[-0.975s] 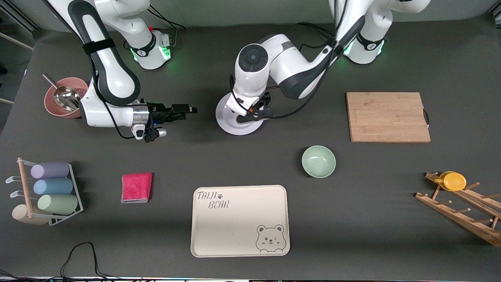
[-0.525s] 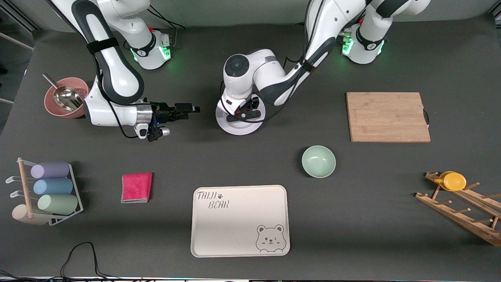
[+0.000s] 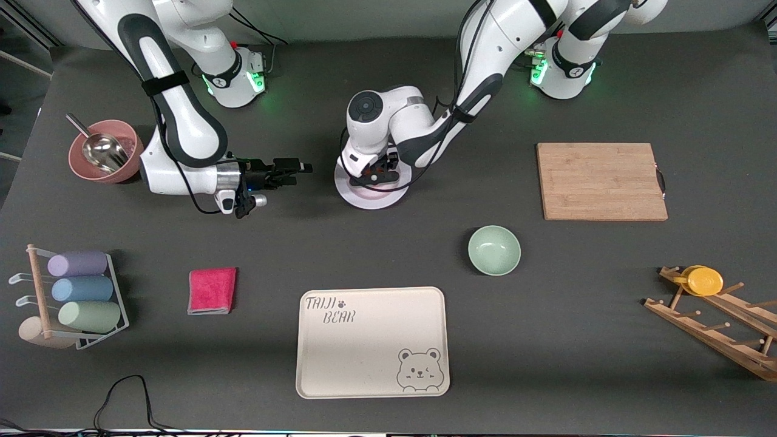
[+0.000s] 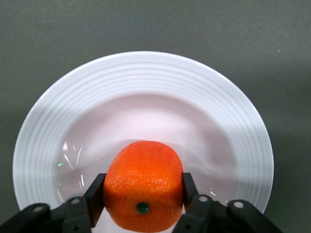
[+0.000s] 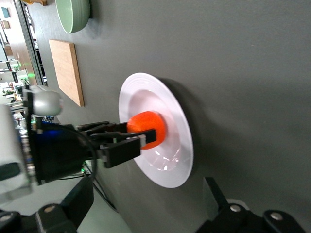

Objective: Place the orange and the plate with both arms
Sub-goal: 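Lower the orange onto the plate and open the left gripper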

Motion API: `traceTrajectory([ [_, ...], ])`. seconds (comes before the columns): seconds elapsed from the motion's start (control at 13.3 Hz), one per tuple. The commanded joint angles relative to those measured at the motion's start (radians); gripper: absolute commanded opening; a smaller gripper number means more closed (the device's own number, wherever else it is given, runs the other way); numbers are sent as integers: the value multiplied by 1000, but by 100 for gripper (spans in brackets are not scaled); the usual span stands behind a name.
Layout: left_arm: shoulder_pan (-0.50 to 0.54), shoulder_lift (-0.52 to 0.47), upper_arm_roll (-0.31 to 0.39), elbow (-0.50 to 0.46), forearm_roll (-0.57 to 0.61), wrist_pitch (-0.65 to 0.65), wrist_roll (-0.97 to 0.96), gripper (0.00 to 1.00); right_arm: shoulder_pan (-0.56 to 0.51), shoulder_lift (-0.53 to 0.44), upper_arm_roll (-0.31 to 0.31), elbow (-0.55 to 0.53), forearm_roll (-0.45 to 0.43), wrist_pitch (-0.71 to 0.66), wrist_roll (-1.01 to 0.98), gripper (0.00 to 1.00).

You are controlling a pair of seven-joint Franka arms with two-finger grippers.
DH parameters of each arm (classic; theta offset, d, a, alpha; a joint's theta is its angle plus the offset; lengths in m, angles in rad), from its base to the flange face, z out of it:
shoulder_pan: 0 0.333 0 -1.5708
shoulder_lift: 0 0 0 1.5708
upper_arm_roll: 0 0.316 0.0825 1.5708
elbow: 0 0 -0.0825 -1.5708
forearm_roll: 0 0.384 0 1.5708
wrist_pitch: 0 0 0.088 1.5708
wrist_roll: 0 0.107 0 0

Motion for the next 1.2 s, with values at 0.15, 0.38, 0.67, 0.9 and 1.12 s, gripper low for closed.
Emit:
traceTrajectory([
  [0.15,24,-88,13,-14,21,-94,-32,100,38,35,-5,-44,175,35,-182,100],
  [0.38,150,-227,3,-34,-25,-187,98,100,66,51,-5,-42,226,42,-176,100],
  [0.67,308,-395,23,-32,-197,-305,374,100,136,107,-5,-41,290,120,-205,100],
  [0.9,345,-494,180,-31,-262,-428,635,100,139,149,-5,-41,318,121,-295,100],
  [1.12,351,-565,356,-34,-275,-552,871,100,141,189,-5,-42,381,121,-377,100],
])
